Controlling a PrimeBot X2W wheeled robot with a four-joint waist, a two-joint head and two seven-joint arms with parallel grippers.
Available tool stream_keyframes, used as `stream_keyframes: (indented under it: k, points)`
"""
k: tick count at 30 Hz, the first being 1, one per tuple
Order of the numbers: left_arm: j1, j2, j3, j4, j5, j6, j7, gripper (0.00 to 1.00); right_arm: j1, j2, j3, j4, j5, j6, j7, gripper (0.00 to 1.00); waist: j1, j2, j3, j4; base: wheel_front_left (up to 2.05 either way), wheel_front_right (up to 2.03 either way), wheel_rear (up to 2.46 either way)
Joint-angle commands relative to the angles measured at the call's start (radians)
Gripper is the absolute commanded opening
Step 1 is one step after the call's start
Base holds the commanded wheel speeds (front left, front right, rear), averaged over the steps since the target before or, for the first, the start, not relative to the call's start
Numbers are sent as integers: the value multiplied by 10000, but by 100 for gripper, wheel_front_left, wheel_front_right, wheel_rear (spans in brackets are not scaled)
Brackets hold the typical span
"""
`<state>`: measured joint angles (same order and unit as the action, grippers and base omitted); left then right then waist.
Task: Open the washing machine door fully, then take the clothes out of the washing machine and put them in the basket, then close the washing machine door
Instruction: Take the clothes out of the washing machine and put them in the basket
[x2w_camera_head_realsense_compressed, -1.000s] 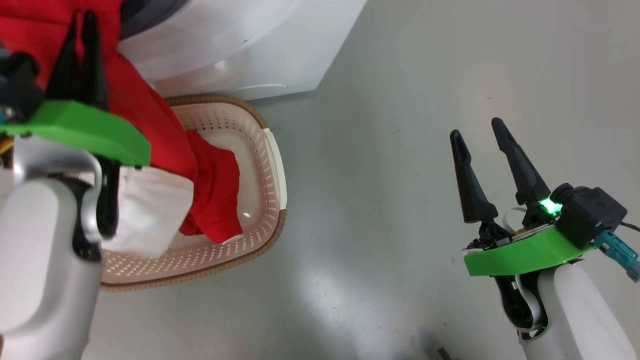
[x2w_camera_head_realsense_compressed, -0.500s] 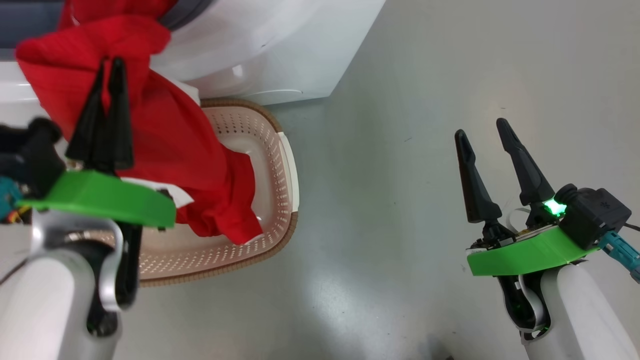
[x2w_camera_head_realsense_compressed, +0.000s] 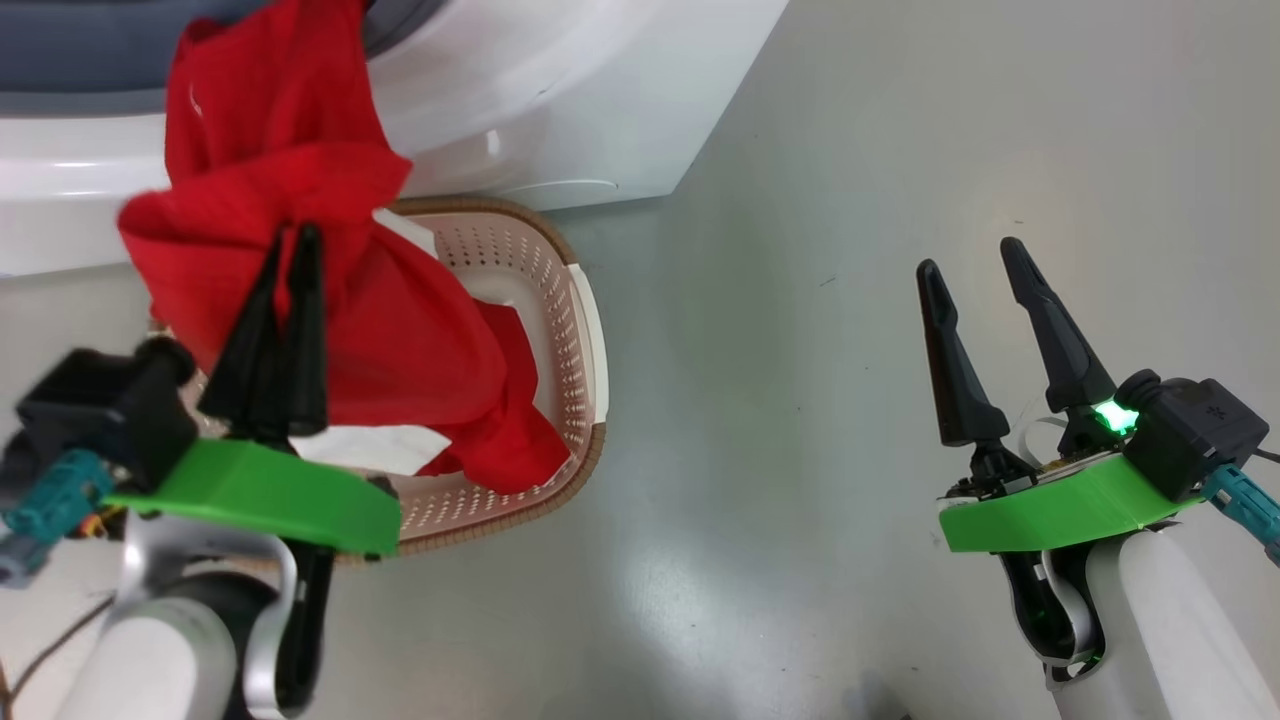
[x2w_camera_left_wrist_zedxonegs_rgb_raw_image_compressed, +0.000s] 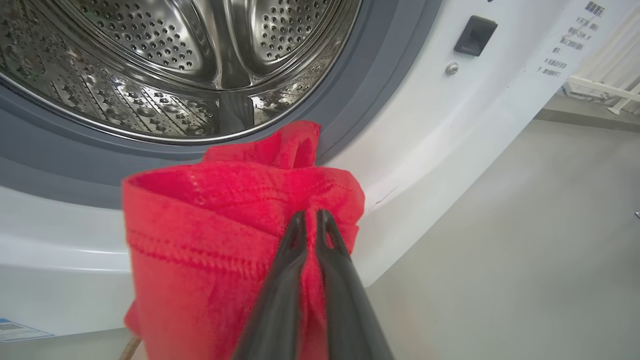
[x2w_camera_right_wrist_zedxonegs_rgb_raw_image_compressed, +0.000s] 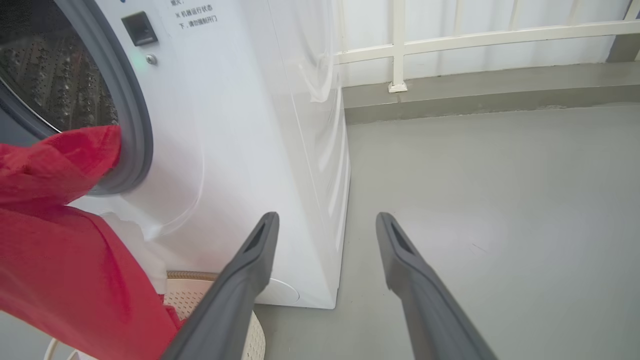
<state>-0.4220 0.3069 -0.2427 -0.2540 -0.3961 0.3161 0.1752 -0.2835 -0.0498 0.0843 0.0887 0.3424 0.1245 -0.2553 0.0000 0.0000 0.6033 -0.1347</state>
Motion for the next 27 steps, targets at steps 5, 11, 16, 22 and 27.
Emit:
stream_keyframes:
  k: [5,11,16,22,27]
  points:
    - [410,121,176,130,-197,5,75,0,239,-4,254,-264,-35,62,-65,100,0,0,97,-32,0,0,0]
    - [387,-78,309,1595,-804,-295,-111,0,151,-4,319,-230,1,62,-65,100,0,0,162,-128,0,0,0]
    - [160,-149,344,3152,-1065,-623,-392,0,136,-4,340,-221,53,62,-65,100,0,0,206,-222,0,0,0]
    - [-418,-409,190,5422,-1386,-1073,-424,0,78,-4,416,-208,113,62,-65,100,0,0,289,-319,0,0,0]
    - [-1186,-656,74,7547,-1733,-1652,-338,0,11,-4,541,-183,188,62,-65,100,0,0,358,-426,0,0,0]
